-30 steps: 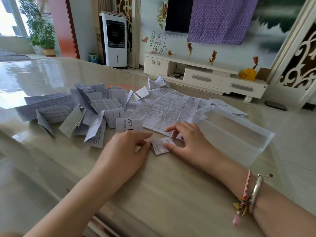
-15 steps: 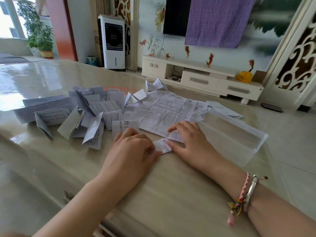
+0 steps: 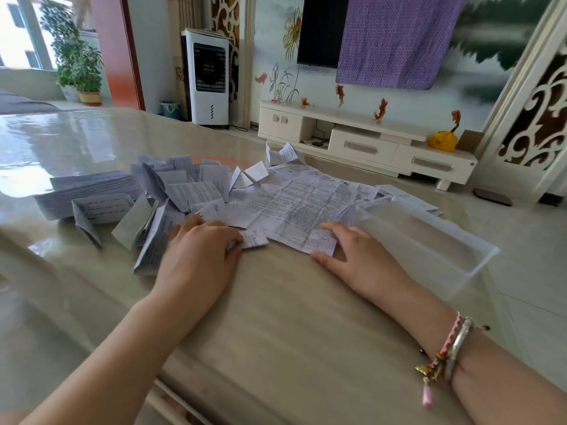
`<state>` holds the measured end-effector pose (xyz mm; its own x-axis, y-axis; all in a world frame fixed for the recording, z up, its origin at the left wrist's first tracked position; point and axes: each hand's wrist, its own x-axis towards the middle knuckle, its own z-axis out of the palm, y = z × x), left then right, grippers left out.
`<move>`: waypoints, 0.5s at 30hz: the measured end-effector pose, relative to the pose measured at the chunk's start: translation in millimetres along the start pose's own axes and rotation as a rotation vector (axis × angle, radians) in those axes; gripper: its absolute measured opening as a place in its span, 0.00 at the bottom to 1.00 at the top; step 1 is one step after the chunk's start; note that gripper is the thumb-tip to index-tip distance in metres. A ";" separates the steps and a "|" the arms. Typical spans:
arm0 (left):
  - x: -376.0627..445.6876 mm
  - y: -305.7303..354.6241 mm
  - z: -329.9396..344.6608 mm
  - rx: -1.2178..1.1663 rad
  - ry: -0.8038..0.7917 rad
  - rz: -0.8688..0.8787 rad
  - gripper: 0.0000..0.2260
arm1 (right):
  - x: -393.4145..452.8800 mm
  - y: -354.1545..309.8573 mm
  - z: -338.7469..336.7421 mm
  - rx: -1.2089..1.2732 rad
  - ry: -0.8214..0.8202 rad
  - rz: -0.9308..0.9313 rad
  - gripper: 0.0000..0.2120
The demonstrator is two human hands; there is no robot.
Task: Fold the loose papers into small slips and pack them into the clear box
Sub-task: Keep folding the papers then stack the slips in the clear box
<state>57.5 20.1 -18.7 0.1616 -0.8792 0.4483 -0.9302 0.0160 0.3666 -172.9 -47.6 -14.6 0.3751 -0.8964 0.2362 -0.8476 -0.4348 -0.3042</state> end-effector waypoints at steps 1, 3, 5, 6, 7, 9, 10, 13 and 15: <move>2.1 -2.6 0.4 -0.012 0.004 -0.008 0.07 | -1.3 -2.2 -1.2 -0.025 0.011 -0.005 0.26; 5.1 -5.7 2.2 -0.022 0.017 -0.013 0.07 | -5.2 -6.9 -3.2 -0.107 0.045 -0.032 0.23; 5.7 -6.7 4.1 -0.019 0.025 -0.014 0.08 | -8.4 -10.7 -4.0 -0.195 0.103 -0.087 0.17; 5.7 -7.0 5.1 -0.018 0.031 -0.009 0.08 | -8.8 -11.4 -4.2 -0.224 0.124 -0.109 0.14; 5.8 -7.5 5.9 -0.022 0.041 -0.003 0.08 | -8.5 -11.8 -4.0 -0.242 0.131 -0.120 0.12; 6.2 -8.5 7.4 -0.046 0.052 0.006 0.09 | -7.2 -11.4 -3.6 -0.235 0.132 -0.115 0.11; 6.6 -8.9 8.2 -0.059 0.051 0.014 0.10 | -6.3 -10.8 -3.4 -0.223 0.139 -0.104 0.12; 7.5 -9.3 10.8 -0.113 0.044 0.059 0.13 | -4.6 -10.5 -3.5 -0.201 0.239 -0.068 0.09; 8.1 -10.5 12.1 -0.140 0.047 0.083 0.13 | -2.1 -8.2 -4.0 -0.146 0.333 -0.026 0.07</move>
<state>64.6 7.0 -28.8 0.1039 -0.8489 0.5183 -0.8865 0.1572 0.4353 -168.3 -41.8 -8.8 0.2753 -0.7975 0.5368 -0.8929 -0.4191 -0.1646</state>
